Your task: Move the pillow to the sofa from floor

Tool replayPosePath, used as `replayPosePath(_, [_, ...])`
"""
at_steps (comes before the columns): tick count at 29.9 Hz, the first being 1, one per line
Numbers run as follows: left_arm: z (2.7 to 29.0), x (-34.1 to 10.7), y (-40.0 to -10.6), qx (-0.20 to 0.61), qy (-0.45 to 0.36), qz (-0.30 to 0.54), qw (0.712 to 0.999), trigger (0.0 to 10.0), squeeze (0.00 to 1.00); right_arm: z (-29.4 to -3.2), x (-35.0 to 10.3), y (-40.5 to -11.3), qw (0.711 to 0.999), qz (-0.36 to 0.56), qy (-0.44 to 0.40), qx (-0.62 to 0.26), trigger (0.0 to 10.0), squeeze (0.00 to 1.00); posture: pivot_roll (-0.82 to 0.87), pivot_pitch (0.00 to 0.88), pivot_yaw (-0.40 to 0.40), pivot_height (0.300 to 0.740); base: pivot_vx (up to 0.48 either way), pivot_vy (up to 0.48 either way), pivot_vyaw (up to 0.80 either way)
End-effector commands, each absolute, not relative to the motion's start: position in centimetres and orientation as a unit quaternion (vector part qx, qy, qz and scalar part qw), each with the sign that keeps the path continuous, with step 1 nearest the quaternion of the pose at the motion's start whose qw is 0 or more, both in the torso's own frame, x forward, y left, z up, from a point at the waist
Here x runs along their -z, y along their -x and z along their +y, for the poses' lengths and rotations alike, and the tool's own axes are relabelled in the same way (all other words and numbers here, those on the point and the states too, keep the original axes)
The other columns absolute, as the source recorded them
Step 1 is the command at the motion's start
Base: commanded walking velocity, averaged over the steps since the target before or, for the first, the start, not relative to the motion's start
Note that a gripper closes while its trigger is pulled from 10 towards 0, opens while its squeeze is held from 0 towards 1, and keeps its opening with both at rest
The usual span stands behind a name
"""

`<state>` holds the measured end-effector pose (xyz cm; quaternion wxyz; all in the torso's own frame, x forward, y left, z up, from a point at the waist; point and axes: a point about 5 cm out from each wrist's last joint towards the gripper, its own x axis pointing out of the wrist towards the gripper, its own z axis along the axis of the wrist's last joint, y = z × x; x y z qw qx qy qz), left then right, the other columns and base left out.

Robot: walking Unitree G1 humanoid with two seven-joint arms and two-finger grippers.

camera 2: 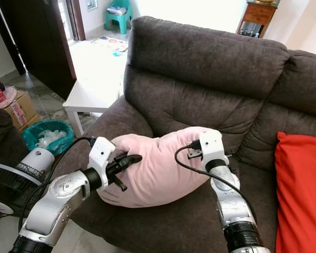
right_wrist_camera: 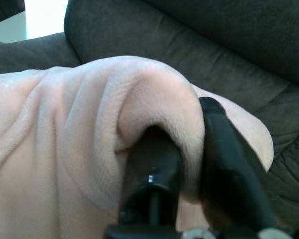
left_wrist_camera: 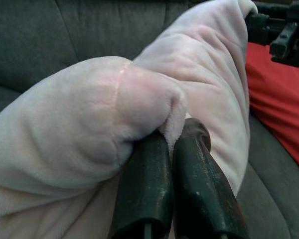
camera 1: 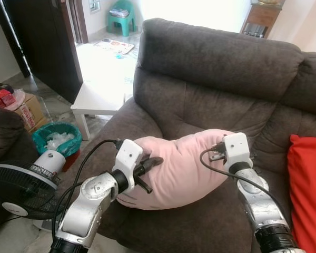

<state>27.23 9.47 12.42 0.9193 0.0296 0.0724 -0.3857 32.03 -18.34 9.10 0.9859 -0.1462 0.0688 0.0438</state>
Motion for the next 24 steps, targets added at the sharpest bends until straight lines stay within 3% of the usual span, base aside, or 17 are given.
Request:
replayPosePath(1, [7.8,-13.5,-26.7,0.425,-0.026,0.047,0.904,10.0,0.0,-16.6,-9.7,-32.4,0.983,0.051,0.153,-0.084,10.0,1.0,0.17,0.0,-0.109,0.74,0.0,0.0,0.0])
replayPosePath(7, [9.2,-12.9,-28.0,0.353,-0.054,0.04,0.933,10.0,0.0,-16.6,-9.9,-32.4,0.984,0.046,0.154,-0.082,10.0,1.0,0.17,0.0,-0.109,0.74,0.0,0.0,0.0])
replayPosePath(18, [10.4,-12.2,-29.1,0.281,-0.06,0.042,0.957,10.0,0.0,-16.7,-9.9,-32.4,0.983,0.046,0.159,-0.078,10.0,1.0,0.17,0.0,-0.115,0.74,0.0,0.0,0.0])
replayPosePath(19, [10.7,-12.1,-29.6,0.255,-0.062,0.04,0.964,10.0,0.0,-16.7,-9.9,-32.4,0.983,0.046,0.16,-0.076,10.0,0.94,0.16,0.0,-0.115,0.74,0.0,0.0,0.0])
replayPosePath(20, [10.7,-12.1,-29.6,0.255,-0.062,0.04,0.964,10.0,0.0,-16.7,-9.9,-32.4,0.983,0.046,0.16,-0.076,10.0,0.94,0.16,0.0,-0.115,0.74,0.0,0.0,0.0])
replayPosePath(21, [10.9,-12.1,-30.0,0.235,-0.058,0.035,0.97,10.0,0.0,-16.8,-9.9,-32.5,0.983,0.044,0.161,-0.073,10.0,0.0,0.16,0.0,-0.115,0.74,0.0,0.0,0.0])
replayPosePath(23, [11.2,-12.2,-30.3,0.215,-0.056,0.032,0.974,10.0,0.0,-16.9,-10.0,-32.5,0.983,0.043,0.162,-0.069,10.0,0.0,0.16,0.0,-0.115,0.74,0.0,0.0,0.0])
replayPosePath(24, [12.2,-12.2,-31.0,0.165,-0.049,0.027,0.985,10.0,0.0,-17.1,-10.0,-32.5,0.984,0.044,0.163,-0.063,10.0,0.0,0.16,0.0,-0.116,0.74,0.0,0.0,0.0])
